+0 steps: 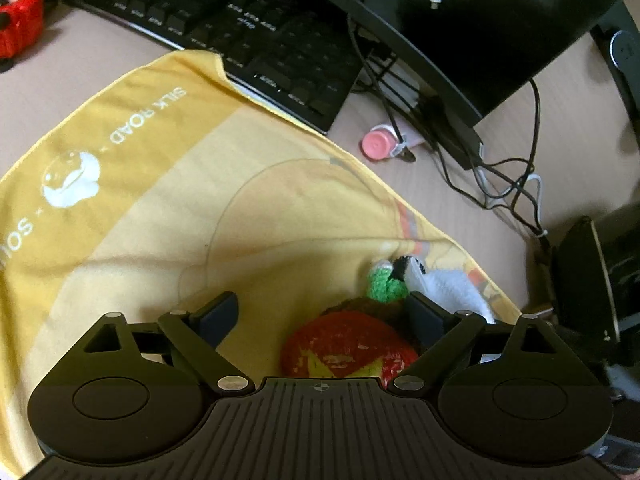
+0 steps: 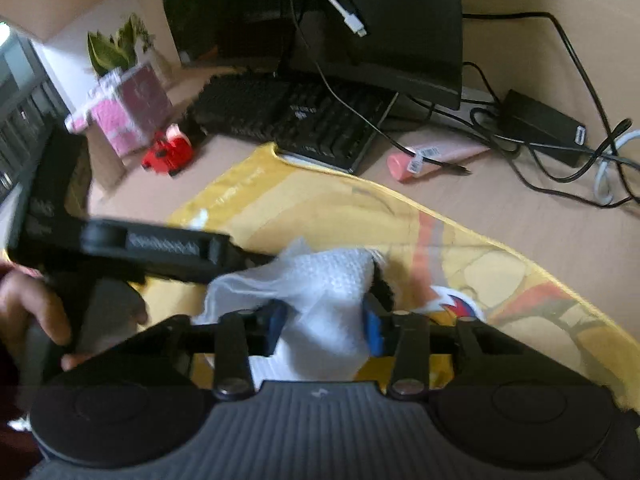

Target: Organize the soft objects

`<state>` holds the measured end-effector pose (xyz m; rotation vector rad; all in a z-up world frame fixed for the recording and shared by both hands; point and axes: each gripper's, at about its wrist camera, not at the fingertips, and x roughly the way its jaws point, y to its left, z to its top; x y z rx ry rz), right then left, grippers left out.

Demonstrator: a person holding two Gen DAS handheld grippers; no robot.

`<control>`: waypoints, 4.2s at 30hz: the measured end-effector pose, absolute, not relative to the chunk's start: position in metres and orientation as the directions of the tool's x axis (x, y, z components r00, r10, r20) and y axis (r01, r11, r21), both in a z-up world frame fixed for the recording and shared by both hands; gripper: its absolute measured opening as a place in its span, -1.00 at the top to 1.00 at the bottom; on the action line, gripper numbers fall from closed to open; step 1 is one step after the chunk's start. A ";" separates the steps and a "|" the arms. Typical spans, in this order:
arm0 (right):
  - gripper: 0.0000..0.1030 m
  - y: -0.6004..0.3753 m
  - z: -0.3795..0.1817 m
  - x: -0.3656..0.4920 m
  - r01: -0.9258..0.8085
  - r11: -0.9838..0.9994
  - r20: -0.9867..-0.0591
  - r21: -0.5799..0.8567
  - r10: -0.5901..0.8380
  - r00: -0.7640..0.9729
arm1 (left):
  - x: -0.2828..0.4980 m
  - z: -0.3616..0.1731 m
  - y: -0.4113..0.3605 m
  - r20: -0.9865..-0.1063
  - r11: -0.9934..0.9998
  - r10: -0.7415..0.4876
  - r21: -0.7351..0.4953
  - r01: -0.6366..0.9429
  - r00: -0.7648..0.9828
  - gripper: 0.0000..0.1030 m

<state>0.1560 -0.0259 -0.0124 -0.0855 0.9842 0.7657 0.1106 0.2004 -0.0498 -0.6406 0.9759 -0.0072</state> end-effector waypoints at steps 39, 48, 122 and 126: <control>0.78 -0.133 0.007 0.128 -0.343 0.915 -0.716 0.213 0.385 0.582 | 0.129 -0.039 0.122 -0.753 0.851 -0.475 -0.524 0.021 0.455 -0.45; 0.70 -0.076 0.006 0.096 -0.652 0.682 -0.699 0.331 0.641 0.316 | 0.126 -0.054 0.119 -0.785 0.862 -0.465 -0.507 0.007 0.409 -0.51; -0.43 -0.142 -0.013 0.089 -0.438 0.863 -0.821 0.251 0.430 0.376 | 0.124 -0.042 0.146 -0.691 0.704 -0.613 -0.698 -0.131 0.384 -0.95; -0.41 -0.122 -0.034 0.091 -0.455 0.861 -0.862 0.226 0.395 0.319 | 0.122 -0.048 0.147 -0.694 0.692 -0.612 -0.702 -0.168 0.378 -0.95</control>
